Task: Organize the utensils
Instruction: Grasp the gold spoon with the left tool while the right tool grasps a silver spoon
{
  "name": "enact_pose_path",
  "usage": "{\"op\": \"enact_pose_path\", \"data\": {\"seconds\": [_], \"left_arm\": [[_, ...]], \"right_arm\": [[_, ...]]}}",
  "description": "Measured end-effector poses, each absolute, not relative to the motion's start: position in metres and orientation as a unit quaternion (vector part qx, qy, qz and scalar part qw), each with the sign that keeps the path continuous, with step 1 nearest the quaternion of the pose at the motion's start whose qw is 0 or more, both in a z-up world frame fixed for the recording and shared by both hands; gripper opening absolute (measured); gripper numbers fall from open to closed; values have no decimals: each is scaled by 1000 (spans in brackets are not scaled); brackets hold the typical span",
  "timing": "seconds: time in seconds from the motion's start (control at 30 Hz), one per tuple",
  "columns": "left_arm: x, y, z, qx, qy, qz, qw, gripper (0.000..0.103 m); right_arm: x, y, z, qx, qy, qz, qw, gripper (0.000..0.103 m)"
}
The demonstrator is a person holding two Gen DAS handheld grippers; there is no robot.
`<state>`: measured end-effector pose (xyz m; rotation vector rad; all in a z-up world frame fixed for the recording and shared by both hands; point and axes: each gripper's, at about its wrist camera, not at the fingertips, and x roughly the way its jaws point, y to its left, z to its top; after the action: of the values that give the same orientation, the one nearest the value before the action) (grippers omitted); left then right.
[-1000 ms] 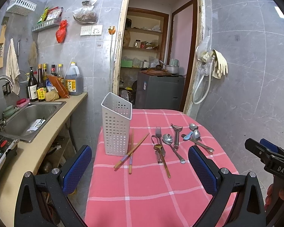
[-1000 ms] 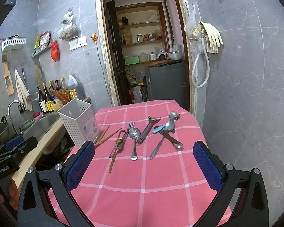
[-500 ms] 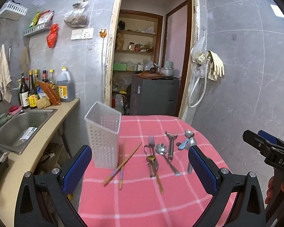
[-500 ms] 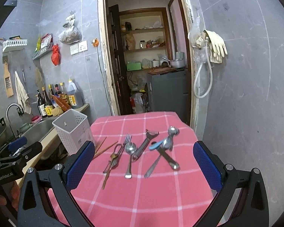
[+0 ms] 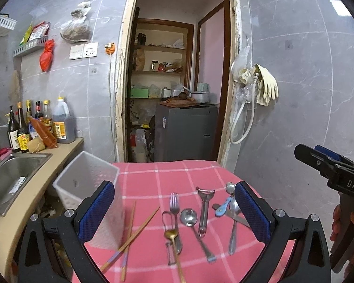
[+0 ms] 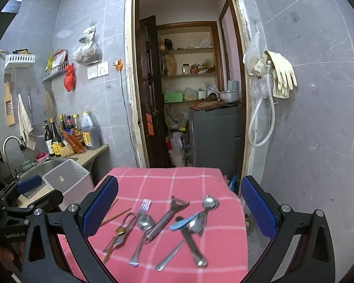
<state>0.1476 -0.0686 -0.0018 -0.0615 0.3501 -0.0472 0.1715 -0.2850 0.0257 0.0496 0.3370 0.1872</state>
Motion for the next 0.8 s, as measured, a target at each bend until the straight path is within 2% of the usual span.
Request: {"op": "enact_pose_path", "data": {"seconds": [0.2, 0.57, 0.6, 0.63, 0.7, 0.73, 0.8], "left_arm": [[181, -85, -25, -30, 186, -12, 982, 103], [231, -90, -87, -84, 293, -4, 953, 102], [233, -90, -92, -88, 301, -5, 950, 99], [236, -89, -97, -95, 312, -8, 945, 97], [241, -89, -107, -107, 334, -16, 936, 83], [244, -89, -112, -112, 347, -21, 931, 78], [250, -87, -124, -127, 376, -28, 917, 61]], "right_arm": [[216, -304, 2, 22, 185, 99, 977, 102], [286, -322, -81, 38, 276, 152, 948, 100], [293, -322, -88, 43, 291, 160, 942, 97], [298, -321, -94, 46, 304, 166, 937, 89], [305, -321, -107, 48, 325, 174, 928, 77], [310, -320, -112, 50, 335, 180, 924, 75], [313, -317, -122, 50, 349, 187, 917, 70]]}}
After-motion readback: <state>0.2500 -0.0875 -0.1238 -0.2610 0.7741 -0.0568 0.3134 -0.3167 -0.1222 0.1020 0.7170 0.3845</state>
